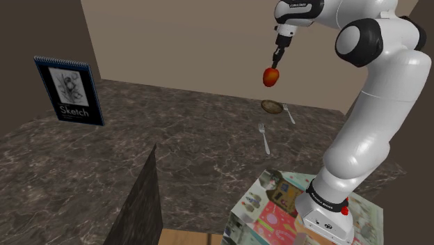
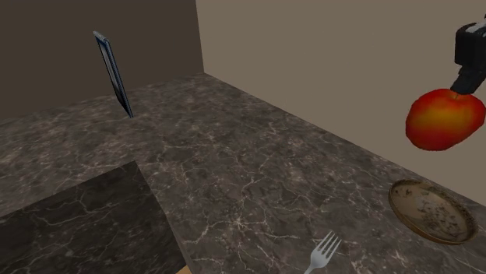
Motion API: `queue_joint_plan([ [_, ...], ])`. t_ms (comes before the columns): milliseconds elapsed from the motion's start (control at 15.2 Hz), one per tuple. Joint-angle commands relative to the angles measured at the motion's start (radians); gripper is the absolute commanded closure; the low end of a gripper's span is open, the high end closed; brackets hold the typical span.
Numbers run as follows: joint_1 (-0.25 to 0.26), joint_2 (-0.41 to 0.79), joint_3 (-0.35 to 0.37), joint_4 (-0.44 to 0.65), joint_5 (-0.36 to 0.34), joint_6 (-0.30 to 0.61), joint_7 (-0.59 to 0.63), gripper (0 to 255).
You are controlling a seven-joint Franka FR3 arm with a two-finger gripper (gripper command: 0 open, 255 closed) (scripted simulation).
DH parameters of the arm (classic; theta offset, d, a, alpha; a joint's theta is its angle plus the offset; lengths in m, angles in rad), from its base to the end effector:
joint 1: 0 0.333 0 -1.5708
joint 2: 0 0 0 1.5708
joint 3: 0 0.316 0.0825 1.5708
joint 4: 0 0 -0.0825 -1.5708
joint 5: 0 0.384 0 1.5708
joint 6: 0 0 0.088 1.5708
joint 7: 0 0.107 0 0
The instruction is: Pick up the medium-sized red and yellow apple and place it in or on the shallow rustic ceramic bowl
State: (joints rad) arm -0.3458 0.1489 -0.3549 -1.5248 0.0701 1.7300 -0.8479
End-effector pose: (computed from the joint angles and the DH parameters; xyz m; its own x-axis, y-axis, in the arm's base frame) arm 0.4804 -0.3773 0.5792 0.9879 0.1440 0.0570 0.1420 -0.9892 0.0371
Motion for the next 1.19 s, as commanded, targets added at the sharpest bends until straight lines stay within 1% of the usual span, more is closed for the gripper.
queue_joint_plan([
  [0, -0.024, -0.006, -0.017, 0.003, 0.003, -0.011, -0.043, 255],
  [264, -0.081, 0.009, -0.055, 0.05, 0.02, -0.048, -0.135, 255],
  [1122, -0.072, -0.008, -0.05, -0.147, 0.014, 0.133, -0.137, 255],
])
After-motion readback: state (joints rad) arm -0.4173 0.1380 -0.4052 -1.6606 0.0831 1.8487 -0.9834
